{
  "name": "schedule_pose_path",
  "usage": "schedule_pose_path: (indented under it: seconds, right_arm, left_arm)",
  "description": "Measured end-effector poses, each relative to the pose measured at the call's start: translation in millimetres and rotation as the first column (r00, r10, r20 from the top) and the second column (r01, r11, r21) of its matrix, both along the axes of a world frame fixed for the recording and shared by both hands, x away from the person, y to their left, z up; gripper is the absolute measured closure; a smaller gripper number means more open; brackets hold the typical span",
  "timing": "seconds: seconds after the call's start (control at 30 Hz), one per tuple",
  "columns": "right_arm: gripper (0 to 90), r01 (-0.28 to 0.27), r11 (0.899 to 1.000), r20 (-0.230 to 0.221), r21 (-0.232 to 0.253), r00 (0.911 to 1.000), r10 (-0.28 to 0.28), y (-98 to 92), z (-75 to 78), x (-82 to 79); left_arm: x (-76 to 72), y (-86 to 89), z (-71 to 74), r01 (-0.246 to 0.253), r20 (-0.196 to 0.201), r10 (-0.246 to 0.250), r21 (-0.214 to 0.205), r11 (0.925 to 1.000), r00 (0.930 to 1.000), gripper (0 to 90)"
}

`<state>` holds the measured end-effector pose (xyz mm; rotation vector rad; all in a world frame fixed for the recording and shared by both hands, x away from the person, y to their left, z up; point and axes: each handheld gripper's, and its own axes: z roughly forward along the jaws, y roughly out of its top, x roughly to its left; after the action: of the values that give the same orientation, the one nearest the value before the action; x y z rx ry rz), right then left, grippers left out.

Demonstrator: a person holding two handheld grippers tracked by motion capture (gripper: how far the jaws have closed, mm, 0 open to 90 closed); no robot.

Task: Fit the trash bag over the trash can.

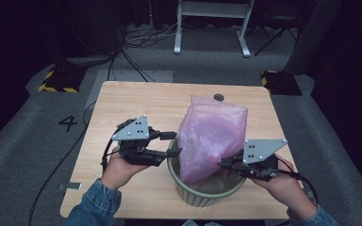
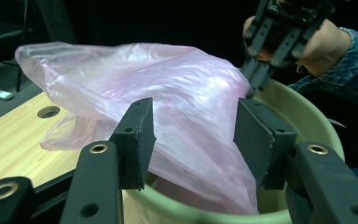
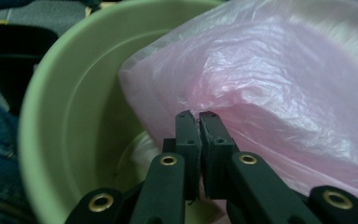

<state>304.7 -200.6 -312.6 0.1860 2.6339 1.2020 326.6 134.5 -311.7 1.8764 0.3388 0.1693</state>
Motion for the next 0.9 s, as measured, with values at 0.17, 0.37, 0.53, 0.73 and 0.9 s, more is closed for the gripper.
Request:
schedule_pose_path:
  seconds: [0.17, 0.37, 0.53, 0.73, 0.9]
  right_arm:
    - [72.6, 0.022, 1.0, -0.072, -0.015, 0.9971, -0.023, 0.0, -3.7, -0.2]
    - [52.0, 0.078, 0.993, -0.054, 0.091, 0.9958, -0.074, -14.5, 10.1, 8.5]
    - [46.4, 0.146, 0.968, -0.031, 0.205, 0.9893, -0.143, -33.1, 26.0, 26.0]
    - [36.5, 0.19, 0.96, -0.031, 0.204, 0.9817, -0.188, -26.6, 22.7, 56.6]
    - [37.7, 0.138, 0.976, -0.048, 0.167, 0.9901, -0.132, -3.6, 9.6, 72.8]
  left_arm:
    - [5.9, -8.1, 1.0, -0.004, -0.008, 0.004, 0.012, 0.9999, 1.0, 47.2]
    - [15.0, -7.9, -2.8, -0.035, -0.024, 0.036, 0.032, 0.9989, 0.9991, 47.3]
    - [25.3, -4.8, -5.4, -0.069, -0.041, 0.07, 0.038, 0.9969, 0.9967, 47.3]
    - [37.8, -3.8, -7.4, -0.105, -0.059, 0.108, 0.049, 0.9932, 0.9924, 47.0]
    - [56.8, -9.9, -10.6, -0.122, -0.112, 0.13, 0.069, 0.9901, 0.9852, 44.9]
